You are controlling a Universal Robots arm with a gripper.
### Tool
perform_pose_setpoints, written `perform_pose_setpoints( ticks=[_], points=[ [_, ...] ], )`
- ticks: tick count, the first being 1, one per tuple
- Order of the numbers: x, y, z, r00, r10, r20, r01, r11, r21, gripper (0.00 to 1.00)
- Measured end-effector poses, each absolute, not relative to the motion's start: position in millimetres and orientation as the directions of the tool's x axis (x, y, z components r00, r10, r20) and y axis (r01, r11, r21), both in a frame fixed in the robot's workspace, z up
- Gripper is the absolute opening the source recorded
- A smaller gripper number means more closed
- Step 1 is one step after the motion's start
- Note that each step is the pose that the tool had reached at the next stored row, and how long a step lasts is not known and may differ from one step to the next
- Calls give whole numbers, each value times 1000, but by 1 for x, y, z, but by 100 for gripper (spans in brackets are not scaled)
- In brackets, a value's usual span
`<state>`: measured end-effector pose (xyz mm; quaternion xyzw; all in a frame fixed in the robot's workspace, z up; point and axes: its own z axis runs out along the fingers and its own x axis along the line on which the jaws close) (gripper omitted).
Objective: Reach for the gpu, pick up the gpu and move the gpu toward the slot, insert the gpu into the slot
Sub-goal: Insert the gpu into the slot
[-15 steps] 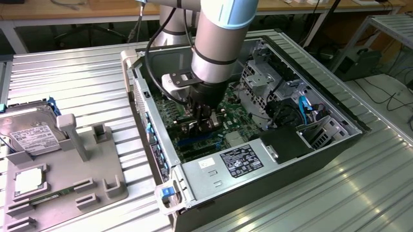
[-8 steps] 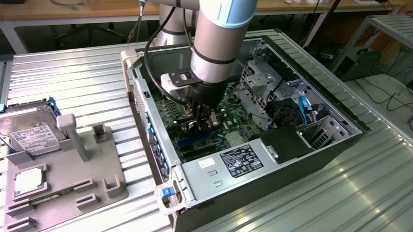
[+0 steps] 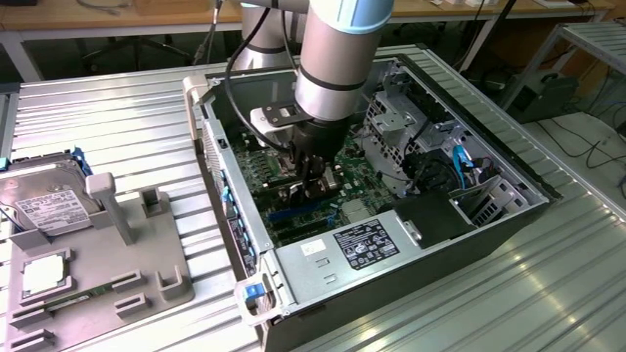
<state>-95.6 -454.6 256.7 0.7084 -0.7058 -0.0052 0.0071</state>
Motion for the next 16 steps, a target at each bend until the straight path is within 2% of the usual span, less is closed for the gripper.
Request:
perform_pose_setpoints(
  ticks=[16],
  points=[
    [-103,-452,254,6,-1000,5,-1000,-6,17,27]
  ],
)
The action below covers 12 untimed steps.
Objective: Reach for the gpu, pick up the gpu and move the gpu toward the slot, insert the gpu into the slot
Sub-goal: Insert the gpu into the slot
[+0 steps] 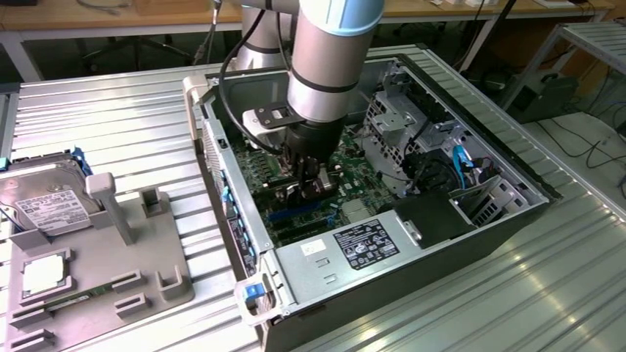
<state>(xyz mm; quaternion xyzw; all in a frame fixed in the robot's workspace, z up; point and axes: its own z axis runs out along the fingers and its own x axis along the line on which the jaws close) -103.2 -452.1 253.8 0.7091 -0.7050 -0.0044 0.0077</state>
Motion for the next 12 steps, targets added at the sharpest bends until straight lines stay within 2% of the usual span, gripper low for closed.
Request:
perform_pose_setpoints(
  ticks=[12],
  points=[
    [-103,-452,253,8,-1000,5,-1000,-8,18,27]
  ],
)
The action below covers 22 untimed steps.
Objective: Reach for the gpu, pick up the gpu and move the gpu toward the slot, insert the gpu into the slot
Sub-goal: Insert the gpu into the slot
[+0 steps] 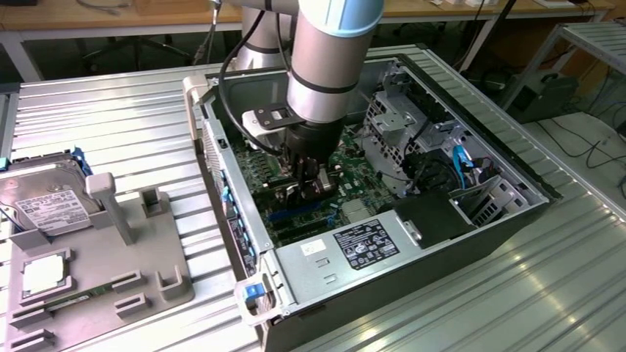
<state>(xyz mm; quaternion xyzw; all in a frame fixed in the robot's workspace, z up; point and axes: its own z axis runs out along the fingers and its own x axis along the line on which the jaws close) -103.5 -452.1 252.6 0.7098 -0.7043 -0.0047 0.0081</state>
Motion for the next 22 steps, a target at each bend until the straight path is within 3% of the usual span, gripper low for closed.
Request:
perform_pose_setpoints(
  ticks=[22],
  points=[
    [-103,-452,248,9,-1000,5,-1000,-9,19,27]
  ],
)
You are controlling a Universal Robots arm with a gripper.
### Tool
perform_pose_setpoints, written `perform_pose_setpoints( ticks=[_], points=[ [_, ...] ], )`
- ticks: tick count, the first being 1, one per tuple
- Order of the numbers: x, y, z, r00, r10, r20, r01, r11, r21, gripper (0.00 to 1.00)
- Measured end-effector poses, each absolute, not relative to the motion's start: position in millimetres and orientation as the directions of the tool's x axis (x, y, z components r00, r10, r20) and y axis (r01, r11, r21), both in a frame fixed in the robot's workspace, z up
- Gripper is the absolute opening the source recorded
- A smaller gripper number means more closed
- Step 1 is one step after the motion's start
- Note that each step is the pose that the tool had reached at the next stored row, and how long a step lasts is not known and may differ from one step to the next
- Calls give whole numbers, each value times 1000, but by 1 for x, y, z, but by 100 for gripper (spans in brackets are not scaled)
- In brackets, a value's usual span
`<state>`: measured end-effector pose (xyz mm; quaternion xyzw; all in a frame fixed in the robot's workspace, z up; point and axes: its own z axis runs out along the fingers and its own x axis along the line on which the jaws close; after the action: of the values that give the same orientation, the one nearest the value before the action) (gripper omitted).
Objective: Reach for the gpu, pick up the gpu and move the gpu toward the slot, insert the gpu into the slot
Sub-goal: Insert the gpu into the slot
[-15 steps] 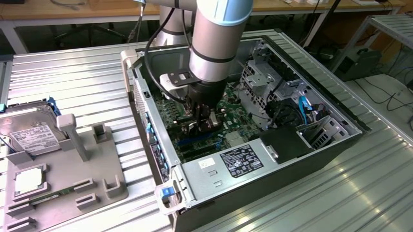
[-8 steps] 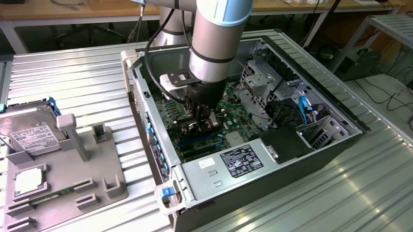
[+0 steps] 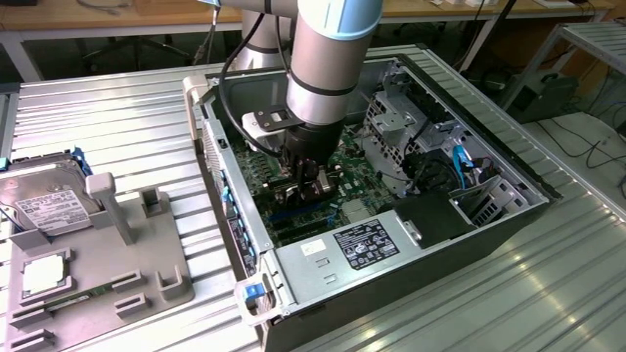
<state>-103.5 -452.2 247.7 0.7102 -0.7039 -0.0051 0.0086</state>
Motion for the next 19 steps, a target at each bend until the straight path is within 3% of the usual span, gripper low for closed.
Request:
perform_pose_setpoints(
  ticks=[19],
  points=[
    [-104,-452,253,9,-1000,3,-1000,-9,19,27]
  ],
)
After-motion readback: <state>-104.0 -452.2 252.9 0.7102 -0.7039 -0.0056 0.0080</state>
